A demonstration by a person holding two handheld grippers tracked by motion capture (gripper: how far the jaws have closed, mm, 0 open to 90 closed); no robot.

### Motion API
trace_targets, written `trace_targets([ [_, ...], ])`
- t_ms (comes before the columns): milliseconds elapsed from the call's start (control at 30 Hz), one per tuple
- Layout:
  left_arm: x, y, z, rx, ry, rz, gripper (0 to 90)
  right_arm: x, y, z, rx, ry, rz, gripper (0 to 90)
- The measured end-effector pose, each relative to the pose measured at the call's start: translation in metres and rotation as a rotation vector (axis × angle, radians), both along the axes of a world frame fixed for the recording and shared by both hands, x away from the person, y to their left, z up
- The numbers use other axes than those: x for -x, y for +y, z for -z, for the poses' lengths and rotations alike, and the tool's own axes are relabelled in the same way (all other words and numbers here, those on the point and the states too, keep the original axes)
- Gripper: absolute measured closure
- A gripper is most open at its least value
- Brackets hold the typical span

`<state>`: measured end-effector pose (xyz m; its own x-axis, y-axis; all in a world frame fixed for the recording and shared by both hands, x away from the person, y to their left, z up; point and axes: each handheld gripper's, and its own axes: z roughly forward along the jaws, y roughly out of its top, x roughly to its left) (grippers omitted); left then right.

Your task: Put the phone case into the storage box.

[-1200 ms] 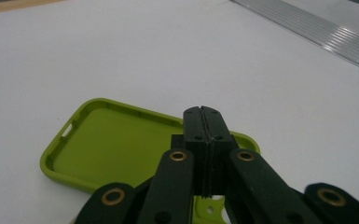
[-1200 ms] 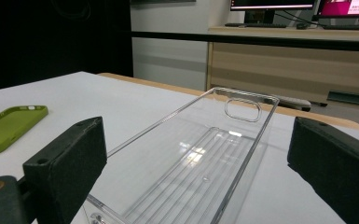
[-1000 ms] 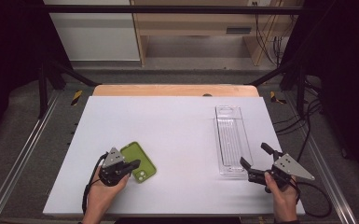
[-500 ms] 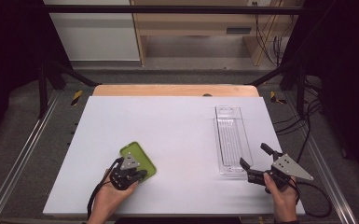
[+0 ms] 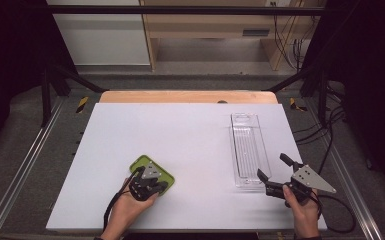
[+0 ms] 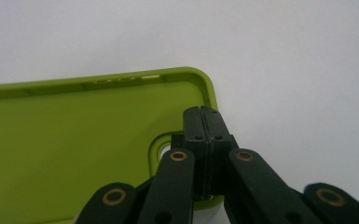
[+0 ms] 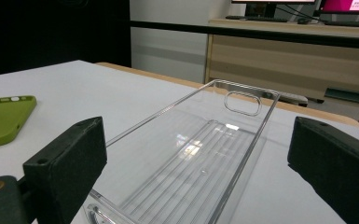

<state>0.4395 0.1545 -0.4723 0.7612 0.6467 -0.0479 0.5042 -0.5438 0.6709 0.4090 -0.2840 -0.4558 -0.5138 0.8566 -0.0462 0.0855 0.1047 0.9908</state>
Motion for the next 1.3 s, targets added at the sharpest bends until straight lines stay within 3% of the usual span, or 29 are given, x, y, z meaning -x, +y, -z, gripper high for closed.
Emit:
trace_targets([
  [300,0.007,-0.014,0.000,-0.012,-0.012,-0.035,90.0,0.001,-0.002,0.000,-0.002,-0.003,0.008,4.8],
  [833,0.006,-0.036,0.001,0.014,0.001,-0.002,90.0,0.003,-0.004,-0.002,-0.017,-0.008,0.033,4.6],
  [1000,0.007,-0.048,0.003,0.050,0.028,0.015,90.0,0.003,-0.005,-0.002,-0.010,-0.010,0.037,4.6],
  [1300,0.009,-0.066,0.003,0.046,0.024,0.047,90.0,0.003,-0.006,-0.002,-0.013,-0.009,0.042,4.3],
])
